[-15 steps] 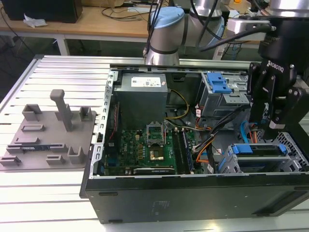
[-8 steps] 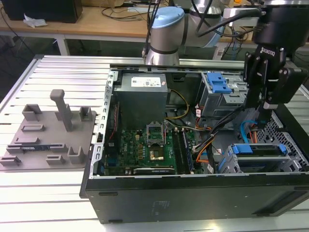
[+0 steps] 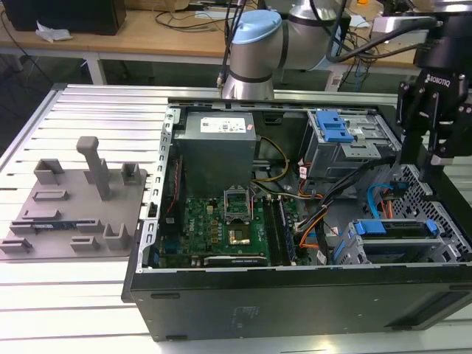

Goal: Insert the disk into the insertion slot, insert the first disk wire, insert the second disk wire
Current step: 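Insert the first disk wire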

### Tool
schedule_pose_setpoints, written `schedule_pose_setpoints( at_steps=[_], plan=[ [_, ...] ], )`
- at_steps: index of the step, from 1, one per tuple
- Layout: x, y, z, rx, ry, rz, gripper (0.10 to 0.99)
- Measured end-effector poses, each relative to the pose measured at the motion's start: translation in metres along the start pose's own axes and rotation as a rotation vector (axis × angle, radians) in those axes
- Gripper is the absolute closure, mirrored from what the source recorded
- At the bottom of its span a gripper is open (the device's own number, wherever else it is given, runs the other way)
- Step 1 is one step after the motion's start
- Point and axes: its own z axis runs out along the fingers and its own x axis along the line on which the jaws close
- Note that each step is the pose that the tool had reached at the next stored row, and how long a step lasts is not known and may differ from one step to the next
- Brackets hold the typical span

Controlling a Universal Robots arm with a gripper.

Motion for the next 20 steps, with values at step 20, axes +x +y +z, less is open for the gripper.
schedule_pose_setpoints(
  at_steps=[20],
  plan=[
    [-0.0350,-0.0026,0.0198,-0.014,0.0575,0.058,0.675]
  ],
)
